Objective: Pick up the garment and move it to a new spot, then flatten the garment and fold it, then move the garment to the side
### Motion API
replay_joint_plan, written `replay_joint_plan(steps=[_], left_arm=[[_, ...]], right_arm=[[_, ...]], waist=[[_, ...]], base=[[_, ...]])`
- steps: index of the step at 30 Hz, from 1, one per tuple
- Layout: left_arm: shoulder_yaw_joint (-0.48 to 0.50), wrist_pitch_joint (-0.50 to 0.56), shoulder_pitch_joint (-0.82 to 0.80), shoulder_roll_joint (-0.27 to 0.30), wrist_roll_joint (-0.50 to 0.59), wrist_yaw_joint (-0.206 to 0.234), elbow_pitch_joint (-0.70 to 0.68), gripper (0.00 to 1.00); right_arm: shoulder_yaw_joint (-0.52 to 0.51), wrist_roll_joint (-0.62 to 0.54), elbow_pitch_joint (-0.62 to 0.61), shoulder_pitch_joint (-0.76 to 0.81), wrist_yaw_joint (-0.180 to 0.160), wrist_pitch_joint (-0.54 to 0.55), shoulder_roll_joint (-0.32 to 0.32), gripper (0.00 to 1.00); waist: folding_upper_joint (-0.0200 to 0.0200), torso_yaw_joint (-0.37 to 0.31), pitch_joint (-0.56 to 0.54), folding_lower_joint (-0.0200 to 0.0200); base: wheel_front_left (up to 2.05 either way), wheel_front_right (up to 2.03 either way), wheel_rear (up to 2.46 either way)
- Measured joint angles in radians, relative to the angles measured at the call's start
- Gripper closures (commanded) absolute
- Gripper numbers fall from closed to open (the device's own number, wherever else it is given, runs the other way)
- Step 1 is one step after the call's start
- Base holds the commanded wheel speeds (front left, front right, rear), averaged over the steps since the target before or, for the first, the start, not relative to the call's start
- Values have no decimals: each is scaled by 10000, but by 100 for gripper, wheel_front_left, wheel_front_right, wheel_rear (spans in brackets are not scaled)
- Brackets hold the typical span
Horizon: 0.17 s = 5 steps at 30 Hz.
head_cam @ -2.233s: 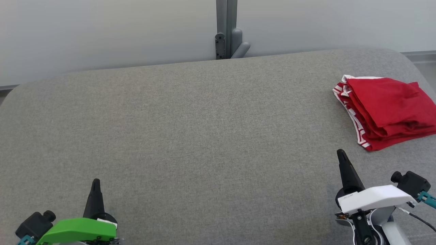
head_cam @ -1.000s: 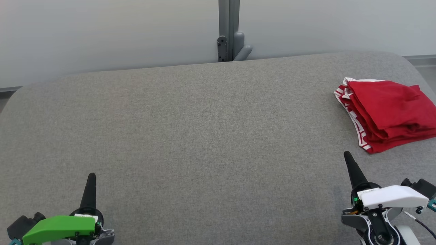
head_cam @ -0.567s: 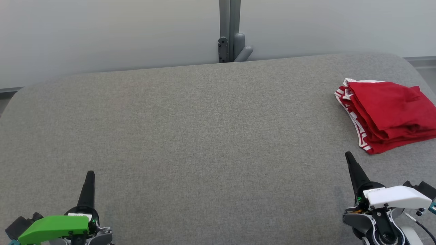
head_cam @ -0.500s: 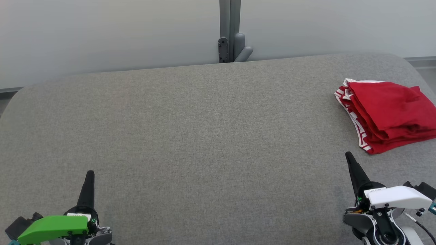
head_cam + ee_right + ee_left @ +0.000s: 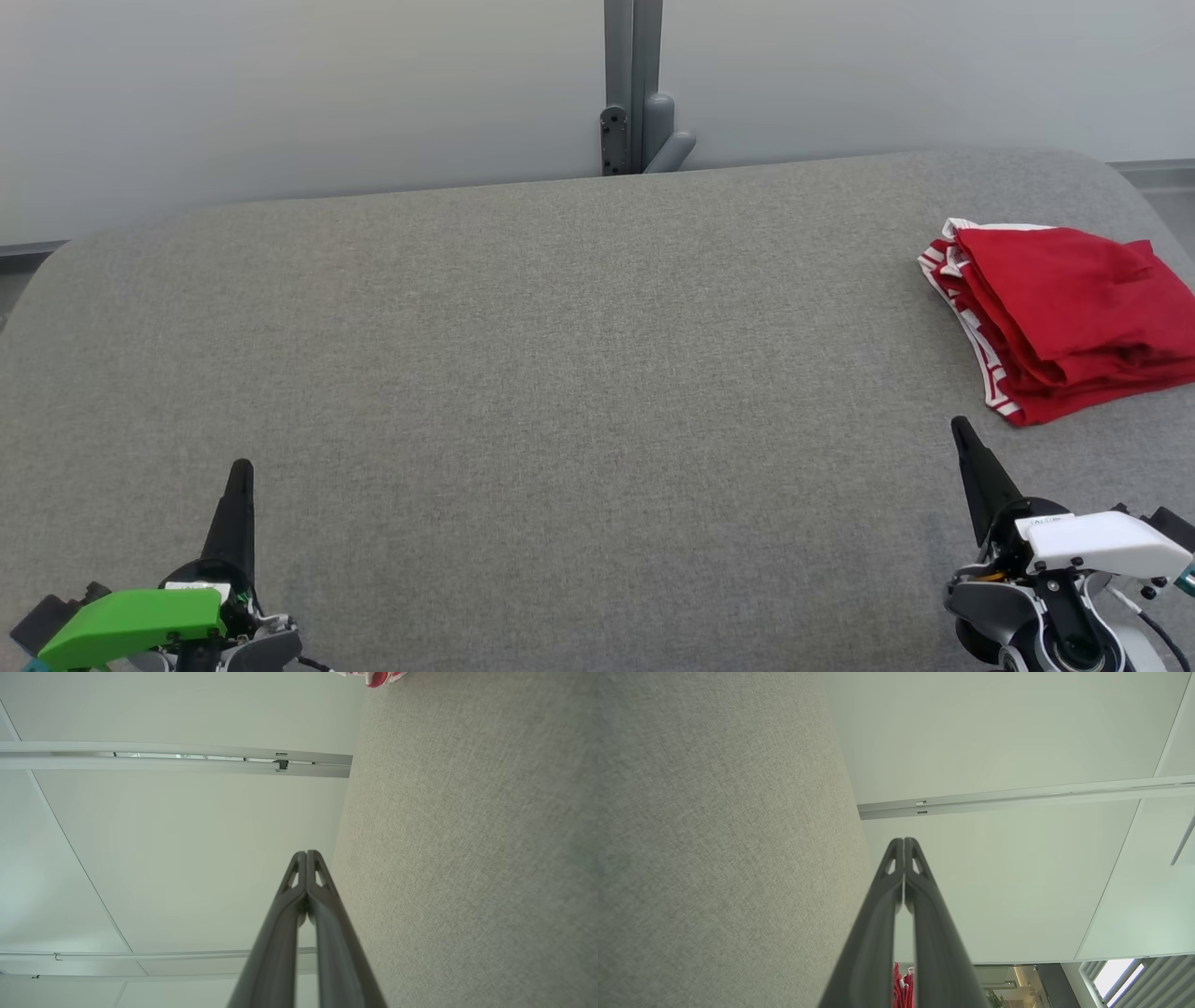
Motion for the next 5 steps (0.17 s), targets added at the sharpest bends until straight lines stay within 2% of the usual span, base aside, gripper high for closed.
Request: replay_joint_plan(steps=[5], left_arm=[[44, 90, -10, 0, -313, -33, -8, 100]], right_arm=[[-44, 339, -2, 11, 0, 77, -4, 100]], waist=[[-1, 11, -17, 0]], base=[[0, 0, 0]])
